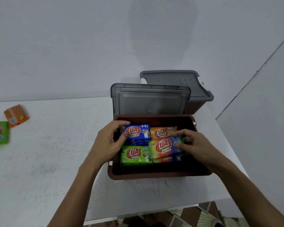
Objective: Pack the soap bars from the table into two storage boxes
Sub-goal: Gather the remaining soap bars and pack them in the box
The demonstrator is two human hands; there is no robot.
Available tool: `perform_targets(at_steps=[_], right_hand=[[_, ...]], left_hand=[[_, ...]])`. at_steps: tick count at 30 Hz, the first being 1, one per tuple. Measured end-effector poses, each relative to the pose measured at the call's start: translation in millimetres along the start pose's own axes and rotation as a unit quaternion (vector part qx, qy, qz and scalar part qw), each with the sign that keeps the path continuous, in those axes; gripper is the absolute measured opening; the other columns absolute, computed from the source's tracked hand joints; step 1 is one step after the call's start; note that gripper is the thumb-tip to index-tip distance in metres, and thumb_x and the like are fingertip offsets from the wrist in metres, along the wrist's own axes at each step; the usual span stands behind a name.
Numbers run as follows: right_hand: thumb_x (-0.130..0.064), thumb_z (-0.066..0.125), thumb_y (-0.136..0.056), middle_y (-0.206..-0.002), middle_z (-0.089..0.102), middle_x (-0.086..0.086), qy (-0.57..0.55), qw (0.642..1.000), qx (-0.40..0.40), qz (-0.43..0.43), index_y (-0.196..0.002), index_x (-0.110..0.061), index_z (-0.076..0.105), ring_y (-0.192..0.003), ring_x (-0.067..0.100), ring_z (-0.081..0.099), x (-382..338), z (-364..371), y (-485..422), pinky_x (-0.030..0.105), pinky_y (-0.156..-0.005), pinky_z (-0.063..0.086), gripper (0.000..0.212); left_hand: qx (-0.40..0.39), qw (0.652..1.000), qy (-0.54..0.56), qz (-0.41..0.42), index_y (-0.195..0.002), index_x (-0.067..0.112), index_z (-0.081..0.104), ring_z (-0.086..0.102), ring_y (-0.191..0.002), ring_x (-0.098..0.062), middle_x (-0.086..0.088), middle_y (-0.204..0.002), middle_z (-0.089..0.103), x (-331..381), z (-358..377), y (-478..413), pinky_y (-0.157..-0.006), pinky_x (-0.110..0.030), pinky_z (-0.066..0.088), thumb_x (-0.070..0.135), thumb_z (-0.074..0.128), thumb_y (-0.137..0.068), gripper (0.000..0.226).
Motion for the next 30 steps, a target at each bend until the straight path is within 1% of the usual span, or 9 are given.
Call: perform_targets(at_steps=[3,6,9,12,18,22,24,26,30], right_hand=[[-0.014,0.061,-0.092,-0.121,0.055,-0.002,0.05,0.999,0.001,0.02,-0.111,-0.026,0.057,-0.104,0.017,0.06,8.5,1.4,-2.3,0.024,-0.068,0.06,0.023],[-0.013,0.06,-0.093,-0.125,0.052,-0.001,0.095,0.995,0.011,0.032,-0.111,-0.025,0.054,-0.104,0.016,0.059,14.1,5.3,-7.0,0.021,-0.067,0.059,0.022],[-0.016,0.06,-0.094,-0.13,0.052,0.001,0.174,0.984,0.03,0.035,-0.111,-0.027,0.051,-0.11,0.018,0.056,17.5,9.1,-12.8,0.028,-0.075,0.059,0.022],[-0.019,0.058,-0.096,-0.134,0.052,0.004,0.239,0.969,0.049,0.038,-0.11,-0.027,0.049,-0.113,0.021,0.057,17.0,12.9,-16.7,0.035,-0.083,0.058,0.019],[-0.026,0.062,-0.093,-0.133,0.057,0.006,0.357,0.932,0.055,0.04,-0.119,-0.021,0.05,-0.113,0.023,0.061,15.1,21.4,-16.8,0.036,-0.091,0.055,0.028],[-0.031,0.058,-0.095,-0.135,0.057,0.005,0.39,0.919,0.048,0.041,-0.135,-0.019,0.045,-0.114,0.023,0.061,8.6,23.6,-18.1,0.038,-0.096,0.052,0.044],[-0.033,0.054,-0.097,-0.134,0.058,0.004,0.385,0.92,0.062,0.03,-0.14,-0.02,0.041,-0.111,0.022,0.062,0.3,22.6,-19.2,0.039,-0.095,0.053,0.047],[-0.035,0.051,-0.098,-0.13,0.06,0.004,0.368,0.927,0.076,0.008,-0.137,-0.021,0.044,-0.105,0.021,0.065,-12.7,23.1,-22.2,0.036,-0.089,0.055,0.042],[-0.038,0.055,-0.096,-0.117,0.065,0.0,0.348,0.933,0.068,-0.067,-0.123,-0.025,0.053,-0.092,0.012,0.064,-47.8,40.2,-34.8,0.031,-0.079,0.057,0.031]], left_hand=[[0.002,1.0,0.0,-0.002,-0.118,0.036,0.052,0.044,-0.107,0.021,0.034,-0.109,0.049,-0.6,0.1,0.7,-0.076,-0.009,0.044,0.017,0.061,-0.092,0.033],[0.013,1.0,-0.009,0.0,-0.122,0.029,0.055,0.043,-0.109,0.021,0.028,-0.112,0.05,-1.8,1.5,1.7,-0.077,-0.009,0.044,0.016,0.061,-0.092,0.033],[0.024,0.999,-0.03,0.012,-0.122,0.024,0.057,0.043,-0.109,0.021,0.021,-0.117,0.052,-2.5,2.9,3.1,-0.079,-0.007,0.043,0.014,0.061,-0.091,0.032],[0.023,0.999,-0.041,0.017,-0.121,0.024,0.057,0.043,-0.11,0.02,0.019,-0.117,0.053,-3.0,3.5,3.8,-0.077,0.0,0.042,0.014,0.062,-0.091,0.031],[0.021,0.998,-0.05,0.02,-0.121,0.021,0.059,0.044,-0.11,0.02,0.018,-0.117,0.053,-3.5,3.4,3.6,-0.078,0.001,0.041,0.017,0.061,-0.092,0.029],[0.017,0.998,-0.06,0.025,-0.121,0.019,0.059,0.042,-0.11,0.021,0.018,-0.118,0.052,-4.1,3.4,4.7,-0.078,0.002,0.04,0.018,0.061,-0.092,0.029],[0.015,0.997,-0.07,0.023,-0.121,0.019,0.059,0.043,-0.109,0.02,0.017,-0.12,0.052,-4.9,2.8,5.1,-0.08,0.0,0.039,0.022,0.061,-0.092,0.03],[0.015,0.997,-0.077,0.017,-0.121,0.019,0.06,0.046,-0.108,0.013,0.013,-0.123,0.054,-6.4,1.2,5.3,-0.084,-0.003,0.037,0.029,0.057,-0.091,0.031],[0.038,0.994,-0.106,-0.001,-0.119,0.022,0.061,0.044,-0.119,-0.003,0.006,-0.133,0.052,-19.4,-12.3,7.3,-0.089,-0.005,0.03,0.02,0.057,-0.093,0.027]])
Point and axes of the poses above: each hand's wrist, its own y-axis away from the middle knuckle, its own z-axis out of the palm, x = y × z, the point moved 2 cm from there along -y, towards the middle knuckle
